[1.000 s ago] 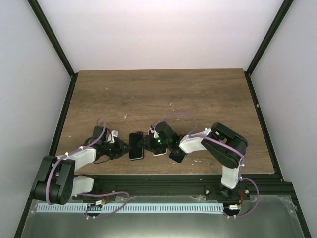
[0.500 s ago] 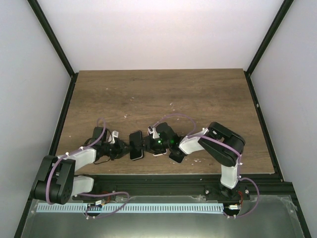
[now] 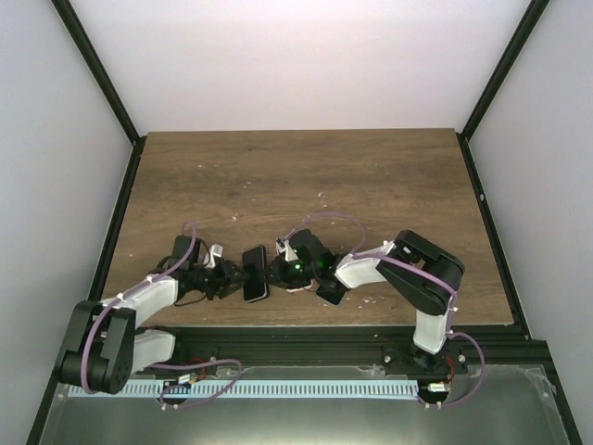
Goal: Put the phone into the phone case
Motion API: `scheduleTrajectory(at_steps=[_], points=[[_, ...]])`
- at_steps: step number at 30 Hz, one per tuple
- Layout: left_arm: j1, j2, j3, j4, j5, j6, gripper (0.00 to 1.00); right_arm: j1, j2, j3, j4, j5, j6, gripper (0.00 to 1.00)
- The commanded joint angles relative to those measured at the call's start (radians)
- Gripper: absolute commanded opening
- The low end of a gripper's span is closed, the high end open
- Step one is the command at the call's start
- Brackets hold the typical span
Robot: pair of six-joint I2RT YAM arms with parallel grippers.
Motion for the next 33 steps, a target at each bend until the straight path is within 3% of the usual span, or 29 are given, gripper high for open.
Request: scheduleTrajectory(at_steps=[1,8,13,18,22,27,33], points=[[0.014,-0.068,0.078,-0.082,0.039,0.000,0.48,0.000,-0.083,0.002,0.037,-0.022,-0.006,0.07],[0.025,-0.205,0.182,-0.197,0.042,0.017,0.74,-0.035,-0.268,-0.044,-0.019,-0.020,-0.063,0.06],[0.046,-0.314,0.258,-0.302,0.076,0.072,0.85,-0.048,-0.397,-0.049,-0.067,0.000,-0.105,0.06],[0.047,-0.402,0.250,-0.132,0.266,-0.020,0.84,-0.053,-0.487,-0.073,-0.006,-0.043,-0.090,0.05],[0.047,-0.446,0.199,0.091,0.375,-0.203,0.81,-0.053,-0.522,-0.120,0.136,-0.121,-0.033,0.05],[0.047,-0.476,0.183,0.243,0.426,-0.304,0.78,-0.053,-0.555,-0.175,0.323,-0.223,0.017,0.05],[0.046,-0.528,0.183,0.341,0.435,-0.374,0.80,-0.053,-0.627,-0.205,0.322,-0.243,0.018,0.05]])
